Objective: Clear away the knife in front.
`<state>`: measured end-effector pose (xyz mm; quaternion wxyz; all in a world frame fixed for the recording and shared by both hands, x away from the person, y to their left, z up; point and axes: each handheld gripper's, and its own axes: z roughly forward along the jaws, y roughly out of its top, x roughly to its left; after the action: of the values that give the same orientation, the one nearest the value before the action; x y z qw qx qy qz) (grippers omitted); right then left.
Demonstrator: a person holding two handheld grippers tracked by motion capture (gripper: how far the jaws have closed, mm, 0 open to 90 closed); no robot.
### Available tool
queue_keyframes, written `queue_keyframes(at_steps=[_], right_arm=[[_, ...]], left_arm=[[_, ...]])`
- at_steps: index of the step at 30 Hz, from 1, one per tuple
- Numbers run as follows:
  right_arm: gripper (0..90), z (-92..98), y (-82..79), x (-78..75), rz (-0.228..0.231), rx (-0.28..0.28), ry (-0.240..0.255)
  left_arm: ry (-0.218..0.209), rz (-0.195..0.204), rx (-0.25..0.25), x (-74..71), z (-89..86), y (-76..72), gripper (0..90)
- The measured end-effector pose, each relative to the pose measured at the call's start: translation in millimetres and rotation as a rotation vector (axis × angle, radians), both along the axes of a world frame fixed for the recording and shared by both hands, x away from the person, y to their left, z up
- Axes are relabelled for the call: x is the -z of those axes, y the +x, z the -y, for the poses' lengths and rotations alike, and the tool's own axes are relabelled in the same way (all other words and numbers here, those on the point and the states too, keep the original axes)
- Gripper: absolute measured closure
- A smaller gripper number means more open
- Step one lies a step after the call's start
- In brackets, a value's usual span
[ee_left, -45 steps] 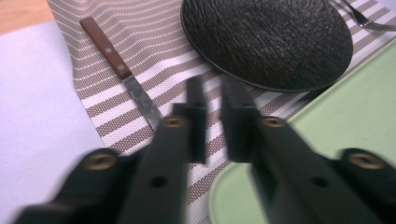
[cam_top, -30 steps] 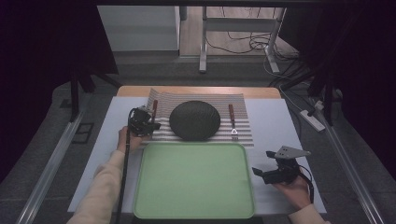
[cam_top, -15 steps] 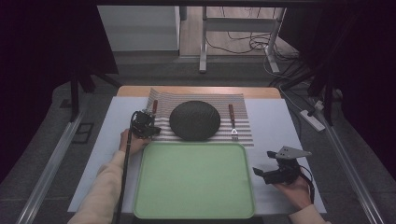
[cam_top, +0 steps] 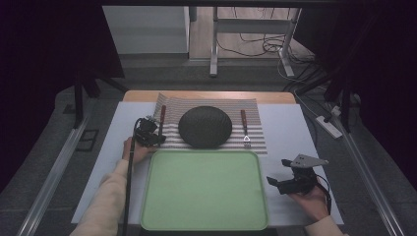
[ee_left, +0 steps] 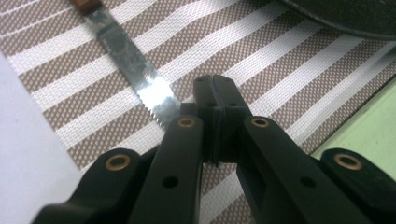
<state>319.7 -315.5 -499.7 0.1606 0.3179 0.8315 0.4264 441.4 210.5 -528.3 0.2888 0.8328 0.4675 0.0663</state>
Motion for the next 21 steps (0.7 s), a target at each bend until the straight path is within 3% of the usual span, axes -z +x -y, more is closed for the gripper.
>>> queue_keyframes(at_steps=[6,21], right_arm=[[7.8,0.0,0.1,0.2,-0.001,-0.002,-0.001],[7.8,0.4,-0.6,0.0,0.001,0.000,-0.003]], left_arm=[[-0.012,-0.013,-0.013,0.1,-8.7,-4.3,88.9],[0.006,-0.006,-0.033,0.5,-27.4,-14.1,88.9]])
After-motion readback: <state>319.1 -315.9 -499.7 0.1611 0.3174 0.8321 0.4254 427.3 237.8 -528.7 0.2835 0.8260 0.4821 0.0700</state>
